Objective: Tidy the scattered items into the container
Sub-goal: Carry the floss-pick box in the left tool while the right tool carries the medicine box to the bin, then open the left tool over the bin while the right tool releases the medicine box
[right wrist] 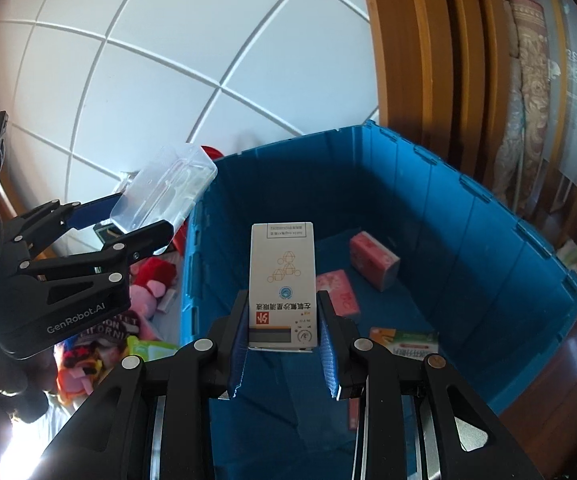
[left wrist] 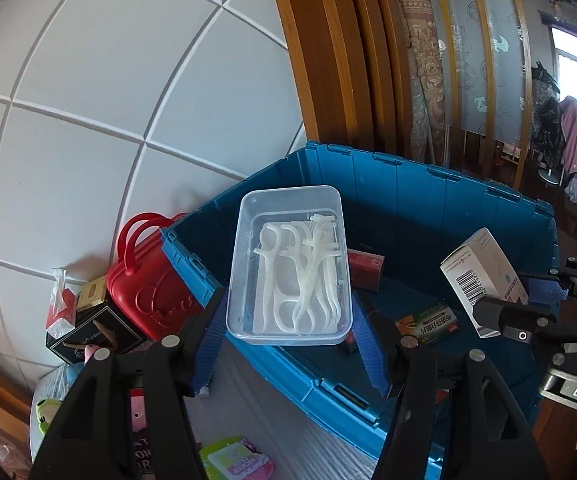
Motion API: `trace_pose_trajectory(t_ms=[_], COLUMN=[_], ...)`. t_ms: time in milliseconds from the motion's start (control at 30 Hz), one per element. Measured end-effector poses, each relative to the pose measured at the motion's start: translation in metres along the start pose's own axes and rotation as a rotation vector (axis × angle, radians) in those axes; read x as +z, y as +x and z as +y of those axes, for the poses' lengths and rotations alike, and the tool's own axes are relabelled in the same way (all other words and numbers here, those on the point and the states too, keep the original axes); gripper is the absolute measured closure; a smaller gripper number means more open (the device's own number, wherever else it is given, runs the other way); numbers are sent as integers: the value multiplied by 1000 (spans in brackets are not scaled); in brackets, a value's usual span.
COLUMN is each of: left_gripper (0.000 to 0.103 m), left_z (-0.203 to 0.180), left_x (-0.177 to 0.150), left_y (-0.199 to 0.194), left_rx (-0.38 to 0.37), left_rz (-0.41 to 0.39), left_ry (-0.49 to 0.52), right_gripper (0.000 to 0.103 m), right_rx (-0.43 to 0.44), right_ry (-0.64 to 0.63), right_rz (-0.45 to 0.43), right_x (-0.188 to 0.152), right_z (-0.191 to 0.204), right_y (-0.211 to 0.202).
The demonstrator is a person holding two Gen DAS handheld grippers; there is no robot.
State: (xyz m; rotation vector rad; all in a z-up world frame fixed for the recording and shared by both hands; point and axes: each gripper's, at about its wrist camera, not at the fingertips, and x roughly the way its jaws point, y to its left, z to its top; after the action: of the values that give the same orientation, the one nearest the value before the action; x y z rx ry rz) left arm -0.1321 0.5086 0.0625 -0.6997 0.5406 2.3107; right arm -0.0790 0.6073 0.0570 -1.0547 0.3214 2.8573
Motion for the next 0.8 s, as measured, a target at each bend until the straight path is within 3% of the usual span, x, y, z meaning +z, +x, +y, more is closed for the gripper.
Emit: trace_pose_trajectory(t_ms=[433,800], left_gripper=[44,44], left_z=[-28,-32], left_x=[15,28], left_y=[27,39], left_rx=[-46,-61], left_rz=[11,3], left_ry=[15,21], right_gripper=[73,73], right_rx=[-58,-77], right_ry=[45,57], right_rz=[10,15], right_x=[4,10], right_z=[-40,-49], right_y=[8,14])
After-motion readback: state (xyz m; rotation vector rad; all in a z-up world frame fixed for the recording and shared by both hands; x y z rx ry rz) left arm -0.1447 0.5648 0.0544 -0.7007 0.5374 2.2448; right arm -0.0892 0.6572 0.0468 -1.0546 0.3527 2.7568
